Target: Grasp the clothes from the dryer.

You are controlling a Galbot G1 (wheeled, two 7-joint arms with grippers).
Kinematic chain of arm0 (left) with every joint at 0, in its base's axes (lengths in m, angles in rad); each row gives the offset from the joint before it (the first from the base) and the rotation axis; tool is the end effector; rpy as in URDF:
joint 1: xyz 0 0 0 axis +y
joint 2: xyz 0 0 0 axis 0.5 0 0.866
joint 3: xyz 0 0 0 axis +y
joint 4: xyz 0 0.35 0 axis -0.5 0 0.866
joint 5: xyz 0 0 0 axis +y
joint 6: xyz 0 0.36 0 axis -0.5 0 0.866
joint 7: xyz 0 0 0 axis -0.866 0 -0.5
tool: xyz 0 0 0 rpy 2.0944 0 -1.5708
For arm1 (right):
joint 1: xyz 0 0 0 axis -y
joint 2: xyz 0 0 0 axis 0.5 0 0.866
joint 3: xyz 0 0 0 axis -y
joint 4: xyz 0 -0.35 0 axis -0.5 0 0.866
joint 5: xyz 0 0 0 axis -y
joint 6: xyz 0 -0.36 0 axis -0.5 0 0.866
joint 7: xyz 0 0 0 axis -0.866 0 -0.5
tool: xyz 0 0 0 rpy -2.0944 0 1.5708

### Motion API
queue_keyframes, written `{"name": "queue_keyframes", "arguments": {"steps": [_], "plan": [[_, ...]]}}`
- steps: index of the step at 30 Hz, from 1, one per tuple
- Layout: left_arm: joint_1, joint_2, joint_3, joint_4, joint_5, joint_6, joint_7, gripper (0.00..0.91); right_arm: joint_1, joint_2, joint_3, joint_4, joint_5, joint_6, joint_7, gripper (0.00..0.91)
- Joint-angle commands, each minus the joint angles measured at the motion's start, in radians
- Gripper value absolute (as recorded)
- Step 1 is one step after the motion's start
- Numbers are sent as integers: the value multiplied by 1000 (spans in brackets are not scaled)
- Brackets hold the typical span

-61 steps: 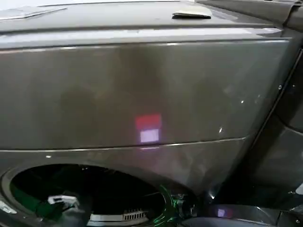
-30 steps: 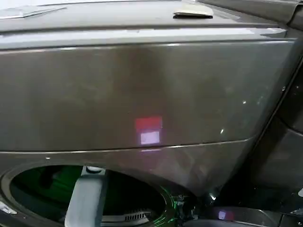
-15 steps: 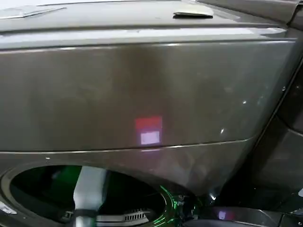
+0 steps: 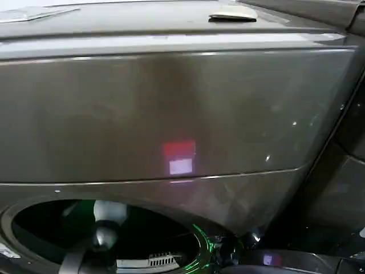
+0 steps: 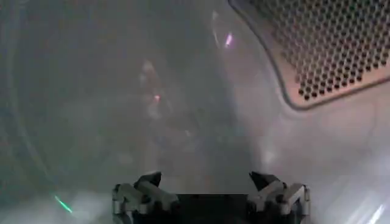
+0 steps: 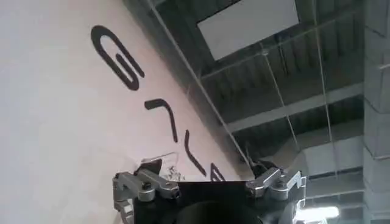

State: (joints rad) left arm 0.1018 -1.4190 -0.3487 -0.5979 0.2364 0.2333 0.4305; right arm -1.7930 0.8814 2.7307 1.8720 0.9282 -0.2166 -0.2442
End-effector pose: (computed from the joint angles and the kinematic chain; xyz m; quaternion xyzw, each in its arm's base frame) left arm 0.6401 0.0631 -0.2161 -0.1705 -0.9491 -0.1943 0.1803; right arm -0.1581 -0.3681 0.1300 0.4281 0.7812 -0.2703 0.3652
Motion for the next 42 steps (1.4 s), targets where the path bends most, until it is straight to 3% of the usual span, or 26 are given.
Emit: {"name": "queue_keyframes", "arguments": {"steps": [1,16,25,35,42], "plan": [[-153,5,56,188,291,-8,234,907,-2,2,3,-1,0,1,-1,907],[-223,10,103,240,722,-48,332,907,1,2,-3,4,-2,2,0,907],[-238,9,136,269,874,-79,339,907,3,3,-4,2,-3,1,-1,907],[-240,29,200,310,963,-118,362,907,4,4,-4,4,-3,0,-2,907],[-196,18,204,327,924,-96,366,907,0,7,1,3,-3,0,-3,907]]}}
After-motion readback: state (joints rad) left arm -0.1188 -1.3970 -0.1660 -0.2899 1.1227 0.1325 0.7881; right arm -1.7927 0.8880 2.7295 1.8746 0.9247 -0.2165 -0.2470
